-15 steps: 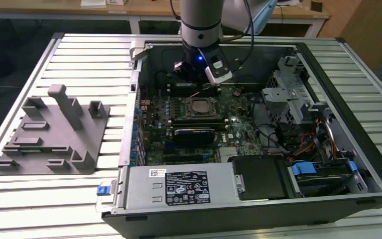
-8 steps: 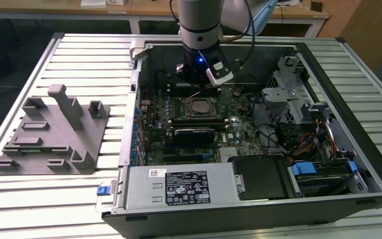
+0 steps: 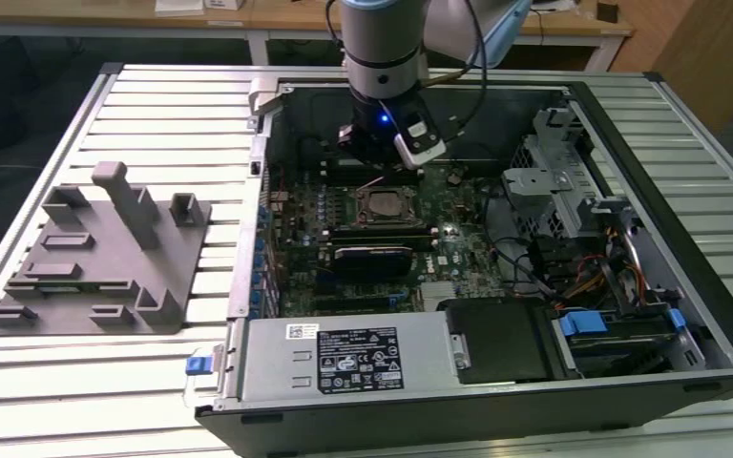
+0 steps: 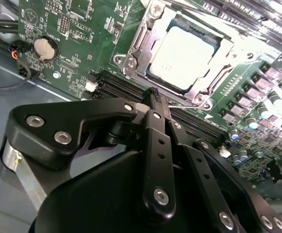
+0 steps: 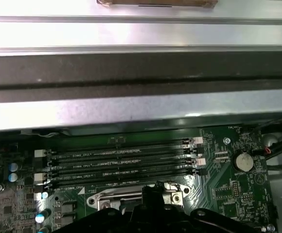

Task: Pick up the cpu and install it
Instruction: 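Install the first cpu locking lever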

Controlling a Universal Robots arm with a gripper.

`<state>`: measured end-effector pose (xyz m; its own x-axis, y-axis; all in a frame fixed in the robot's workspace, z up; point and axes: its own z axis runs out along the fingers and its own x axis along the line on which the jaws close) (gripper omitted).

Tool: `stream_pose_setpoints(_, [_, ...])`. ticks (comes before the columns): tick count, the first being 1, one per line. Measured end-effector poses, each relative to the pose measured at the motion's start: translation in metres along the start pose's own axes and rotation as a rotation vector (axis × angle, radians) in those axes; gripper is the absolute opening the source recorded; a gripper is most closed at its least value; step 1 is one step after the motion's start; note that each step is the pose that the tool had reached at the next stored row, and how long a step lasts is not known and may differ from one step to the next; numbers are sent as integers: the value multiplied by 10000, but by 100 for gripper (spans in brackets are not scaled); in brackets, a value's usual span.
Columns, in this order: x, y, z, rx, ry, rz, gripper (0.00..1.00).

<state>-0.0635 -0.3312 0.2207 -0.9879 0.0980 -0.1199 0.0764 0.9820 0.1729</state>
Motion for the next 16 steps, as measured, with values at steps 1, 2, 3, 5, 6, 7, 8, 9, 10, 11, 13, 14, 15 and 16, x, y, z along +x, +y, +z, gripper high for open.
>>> stream_pose_setpoints(1, [1, 3, 6, -2, -1, 1, 11])
stream_pose_setpoints(2, [1, 3, 12, -3, -1, 0, 11])
stream_pose_setpoints(3, [2, 1, 19, -1, -6, 1, 11])
stream_pose_setpoints(5, [5, -2, 40, -2, -41, 14, 11])
stream_pose_setpoints(6, [7, -4, 50, -2, -63, 23, 11])
stream_pose_setpoints(7, [7, -6, 58, -2, -81, 31, 11])
stream_pose_setpoints(8, [7, -7, 61, -2, -91, 36, 11])
stream_pose_setpoints(9, [8, -6, 62, -1, -91, 38, 11])
stream_pose_setpoints(10, [8, -7, 62, 1, -92, 39, 11])
stream_pose_setpoints(11, [8, -6, 62, 1, -92, 40, 11])
stream_pose_setpoints(13, [8, -6, 63, 0, -93, 39, 11])
stream_pose_setpoints(14, [8, -6, 63, 1, -94, 42, 11])
stream_pose_setpoints(15, [8, -6, 65, 6, -103, 86, 11])
stream_pose_setpoints(16, [9, -6, 67, 16, -119, 182, 11])
